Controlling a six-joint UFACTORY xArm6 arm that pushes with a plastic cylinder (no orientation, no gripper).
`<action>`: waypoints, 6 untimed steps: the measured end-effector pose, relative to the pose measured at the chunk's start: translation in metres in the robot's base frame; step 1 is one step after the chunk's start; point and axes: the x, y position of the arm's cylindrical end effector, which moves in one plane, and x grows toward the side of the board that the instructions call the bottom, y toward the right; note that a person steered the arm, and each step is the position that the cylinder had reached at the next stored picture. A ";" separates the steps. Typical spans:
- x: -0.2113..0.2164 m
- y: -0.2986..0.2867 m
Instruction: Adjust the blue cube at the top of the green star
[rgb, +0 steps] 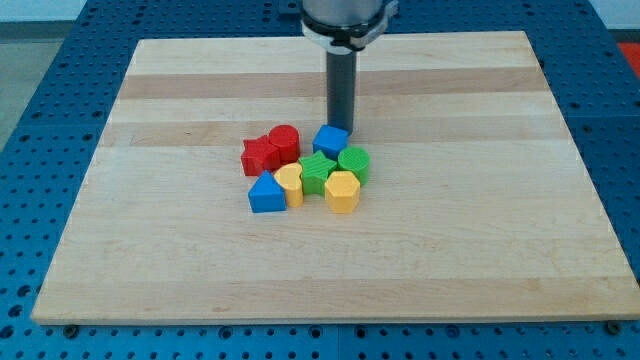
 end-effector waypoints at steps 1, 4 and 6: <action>0.012 0.000; 0.007 0.033; 0.030 0.033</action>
